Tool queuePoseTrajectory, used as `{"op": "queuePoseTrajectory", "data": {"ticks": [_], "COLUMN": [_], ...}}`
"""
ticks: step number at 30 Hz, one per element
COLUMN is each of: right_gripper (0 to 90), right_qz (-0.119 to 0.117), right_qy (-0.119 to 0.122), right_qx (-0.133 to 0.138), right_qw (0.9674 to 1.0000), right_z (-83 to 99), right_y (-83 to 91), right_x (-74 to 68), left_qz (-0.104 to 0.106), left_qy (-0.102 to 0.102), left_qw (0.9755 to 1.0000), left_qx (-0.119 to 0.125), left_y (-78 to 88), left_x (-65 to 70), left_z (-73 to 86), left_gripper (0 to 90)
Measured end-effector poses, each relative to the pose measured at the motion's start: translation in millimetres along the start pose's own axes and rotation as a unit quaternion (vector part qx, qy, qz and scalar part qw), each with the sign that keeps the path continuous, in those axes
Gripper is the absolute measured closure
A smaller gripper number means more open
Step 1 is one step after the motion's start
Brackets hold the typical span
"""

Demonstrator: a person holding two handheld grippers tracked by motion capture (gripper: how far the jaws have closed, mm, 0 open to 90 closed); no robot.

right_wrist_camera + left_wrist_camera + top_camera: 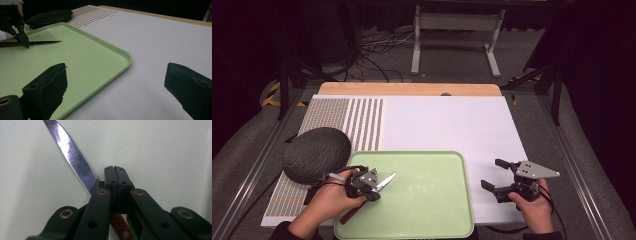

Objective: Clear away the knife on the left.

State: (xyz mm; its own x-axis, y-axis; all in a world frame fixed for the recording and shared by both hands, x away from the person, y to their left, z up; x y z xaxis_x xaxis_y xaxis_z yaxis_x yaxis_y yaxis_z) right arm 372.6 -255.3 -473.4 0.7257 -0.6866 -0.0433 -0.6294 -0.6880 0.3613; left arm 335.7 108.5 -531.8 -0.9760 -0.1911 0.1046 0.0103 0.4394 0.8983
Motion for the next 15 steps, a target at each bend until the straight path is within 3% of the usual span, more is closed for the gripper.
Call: {"op": "queuePoseTrajectory", "data": {"ticks": [15], "right_gripper": [5.3], "right_qz": [-0.001], "right_qy": [0.000], "right_qx": [0.000], "right_qw": [1.0000], "right_z": [0.2], "right_y": [0.5], "right_x": [-0.2], "left_qz": [0.006], "left_qy": [0.015], "left_qw": [0.9998], "left_qx": [0.010], "left_y": [5.5], "left_x": [-1.7], "left_z": [13.1], "left_gripper": [90.0]}}
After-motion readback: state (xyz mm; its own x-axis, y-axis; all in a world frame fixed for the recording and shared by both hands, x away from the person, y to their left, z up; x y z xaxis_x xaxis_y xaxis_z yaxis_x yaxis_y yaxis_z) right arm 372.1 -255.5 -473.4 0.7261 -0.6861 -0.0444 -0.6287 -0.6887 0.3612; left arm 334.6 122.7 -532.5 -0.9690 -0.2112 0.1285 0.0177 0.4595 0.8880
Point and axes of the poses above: each handheld gripper's, and its own axes: y roughly backward along the jaws, z roughly out of its underside, x roughly to its right, the point moved 10 cm from there along -y, roughly forward along the jaws, and after that the axes turned 2 degrees about z, right-handed, at the moved point
